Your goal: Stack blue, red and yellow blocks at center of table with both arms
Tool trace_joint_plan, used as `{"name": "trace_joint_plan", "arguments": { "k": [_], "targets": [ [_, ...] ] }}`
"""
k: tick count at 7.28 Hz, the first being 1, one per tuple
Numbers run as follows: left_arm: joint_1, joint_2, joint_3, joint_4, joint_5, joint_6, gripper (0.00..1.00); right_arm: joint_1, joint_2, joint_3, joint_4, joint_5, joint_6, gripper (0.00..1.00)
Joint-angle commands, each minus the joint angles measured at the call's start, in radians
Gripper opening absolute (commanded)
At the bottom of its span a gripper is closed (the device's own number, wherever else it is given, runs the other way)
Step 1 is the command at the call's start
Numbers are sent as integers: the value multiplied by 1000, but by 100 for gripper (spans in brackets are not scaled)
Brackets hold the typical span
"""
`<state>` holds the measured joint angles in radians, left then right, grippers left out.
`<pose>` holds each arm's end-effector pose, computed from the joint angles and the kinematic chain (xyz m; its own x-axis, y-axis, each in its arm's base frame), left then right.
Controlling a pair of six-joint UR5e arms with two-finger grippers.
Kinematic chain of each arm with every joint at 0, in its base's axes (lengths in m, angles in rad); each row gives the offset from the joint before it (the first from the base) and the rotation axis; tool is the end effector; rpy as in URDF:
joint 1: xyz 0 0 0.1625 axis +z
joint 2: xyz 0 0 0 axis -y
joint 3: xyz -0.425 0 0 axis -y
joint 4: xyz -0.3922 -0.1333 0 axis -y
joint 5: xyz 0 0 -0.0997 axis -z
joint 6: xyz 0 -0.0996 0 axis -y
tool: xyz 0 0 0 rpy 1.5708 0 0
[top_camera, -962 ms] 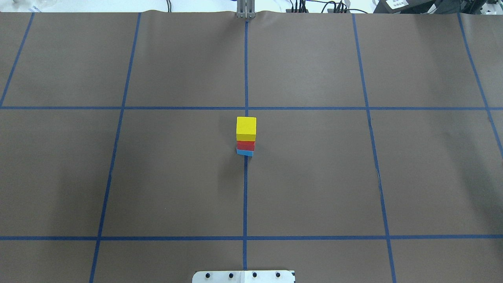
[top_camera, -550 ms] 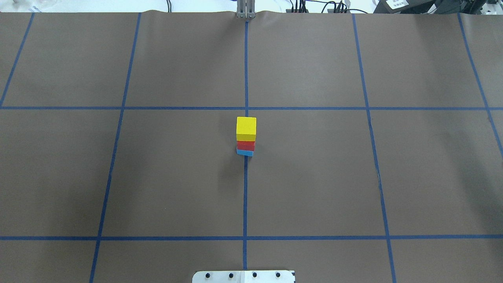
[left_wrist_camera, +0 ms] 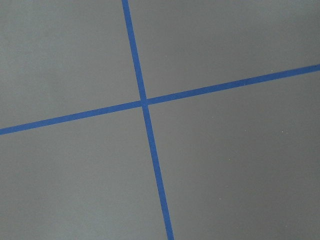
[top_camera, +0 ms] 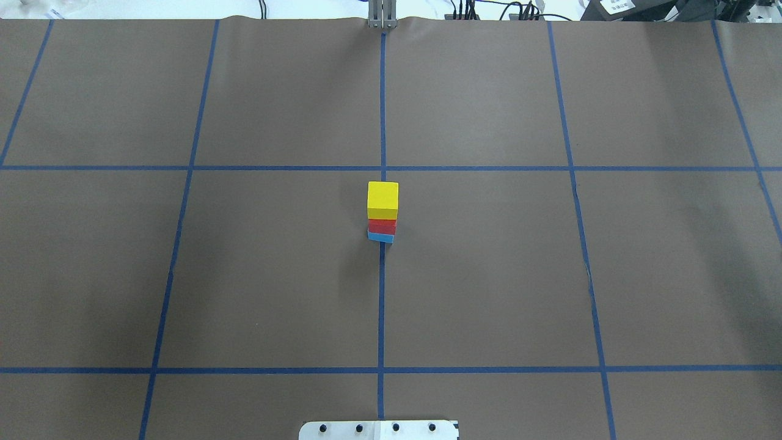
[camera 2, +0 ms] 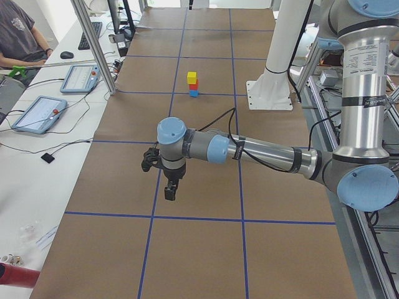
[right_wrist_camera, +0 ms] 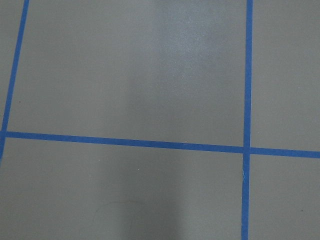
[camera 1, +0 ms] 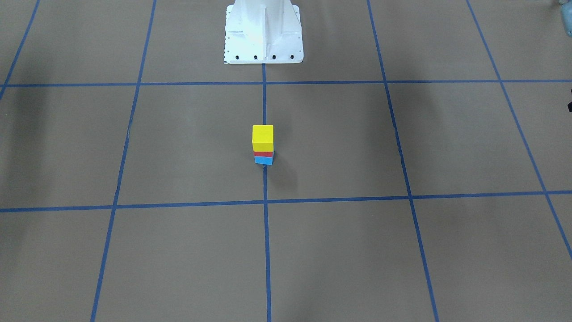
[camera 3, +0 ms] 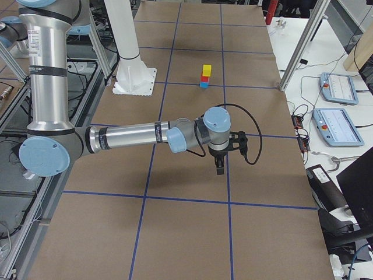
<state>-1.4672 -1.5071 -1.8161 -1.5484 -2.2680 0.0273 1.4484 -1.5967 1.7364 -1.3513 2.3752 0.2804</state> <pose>-0.0205 -0.4739 0.5754 0.7489 0.2073 -0.6294 -0.1226 0.9768 0.1758 0.0007 -0.4988 0.5624 0.6634 -0.0658 0.7454 -0.0721 0.9859 0.1512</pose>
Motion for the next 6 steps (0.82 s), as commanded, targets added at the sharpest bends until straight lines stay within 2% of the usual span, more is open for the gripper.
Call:
{"name": "trace_joint_plan", "arguments": {
  "k": [1,2,6],
  "targets": [
    [-7,7,-3,4,-33,-6,99,-25,-2,-6,-2,-1,-1,99],
    [-8,8,-5,4,-76,-38,99,-35,-2,-8,-2,-2,-1,99],
    [-8,8,-9,4,-77,-66,99,-16,17,-6,-132,-56,-125,99]
  ]
}}
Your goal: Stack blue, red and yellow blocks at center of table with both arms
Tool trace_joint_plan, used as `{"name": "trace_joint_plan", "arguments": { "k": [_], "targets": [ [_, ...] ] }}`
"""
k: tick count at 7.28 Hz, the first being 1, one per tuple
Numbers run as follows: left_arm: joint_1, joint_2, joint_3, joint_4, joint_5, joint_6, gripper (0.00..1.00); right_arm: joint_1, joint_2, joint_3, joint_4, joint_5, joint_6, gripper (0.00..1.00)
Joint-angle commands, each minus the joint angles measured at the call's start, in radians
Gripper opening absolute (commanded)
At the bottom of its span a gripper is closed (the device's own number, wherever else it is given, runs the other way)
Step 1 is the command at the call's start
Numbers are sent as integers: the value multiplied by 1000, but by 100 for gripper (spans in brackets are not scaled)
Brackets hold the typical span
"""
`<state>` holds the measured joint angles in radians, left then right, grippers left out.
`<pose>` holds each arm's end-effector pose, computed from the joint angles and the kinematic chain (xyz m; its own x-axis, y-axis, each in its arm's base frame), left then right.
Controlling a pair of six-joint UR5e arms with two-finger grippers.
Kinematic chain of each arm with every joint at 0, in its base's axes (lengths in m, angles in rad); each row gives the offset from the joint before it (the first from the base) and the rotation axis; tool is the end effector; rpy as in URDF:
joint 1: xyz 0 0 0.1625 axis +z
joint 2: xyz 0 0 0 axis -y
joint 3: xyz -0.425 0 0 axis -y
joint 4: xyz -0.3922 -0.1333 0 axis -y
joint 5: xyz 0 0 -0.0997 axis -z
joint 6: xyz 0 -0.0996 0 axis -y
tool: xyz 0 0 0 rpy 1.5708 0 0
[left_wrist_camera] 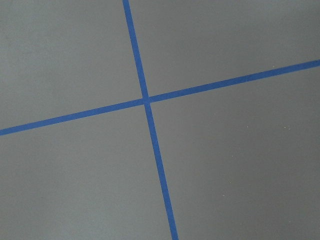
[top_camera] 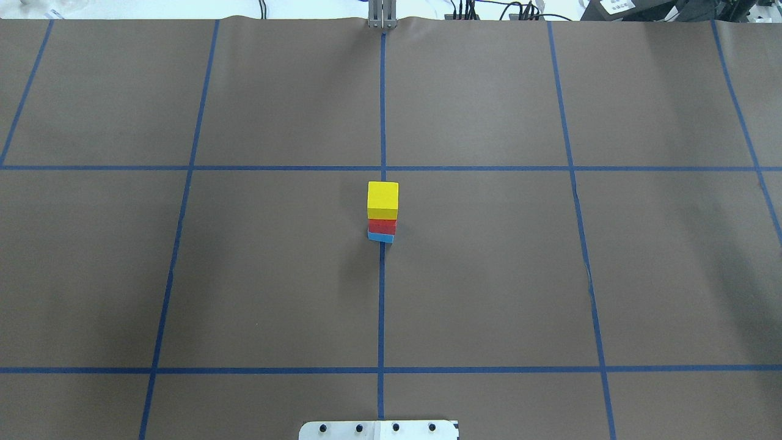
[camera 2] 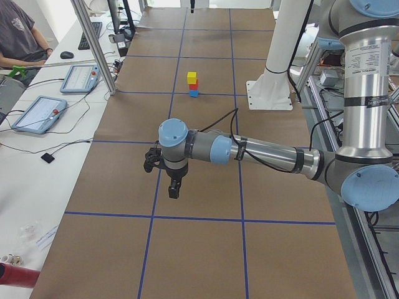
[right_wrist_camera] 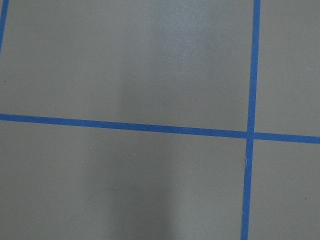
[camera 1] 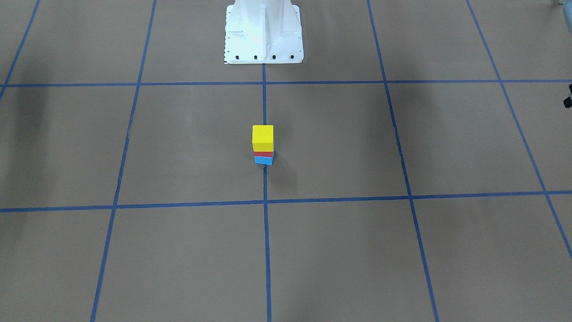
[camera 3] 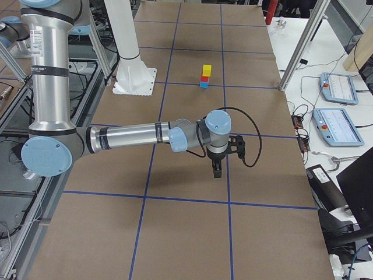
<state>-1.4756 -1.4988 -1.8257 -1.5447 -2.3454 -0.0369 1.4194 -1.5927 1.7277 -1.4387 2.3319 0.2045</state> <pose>-0.0192 -0.4686 0.5698 0.7041 0.1403 -0.6961 -0.0680 0.9891 0.1306 -0.0107 -0.4986 0.5779 0.7035 -0.0895 0.7050 0.0027 0.9924 0.1233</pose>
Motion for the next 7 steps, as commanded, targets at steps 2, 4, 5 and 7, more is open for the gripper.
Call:
{"name": "trace_joint_plan", "arguments": {
  "k": [2,4,5,7],
  "targets": [
    [1,0,0,-2,0,-1,99,18,17,6,-46,-45,-51,99],
    [1,-1,-1,-6,3,-1,99,18,20,9,-46,-46,-51,99],
    [1,-1,0,-6,3,-1,99,18,20,9,-46,-46,-51,99],
    [1,-1,0,-11,5,-1,99,18,20,9,-46,-45,-51,99]
  ]
}}
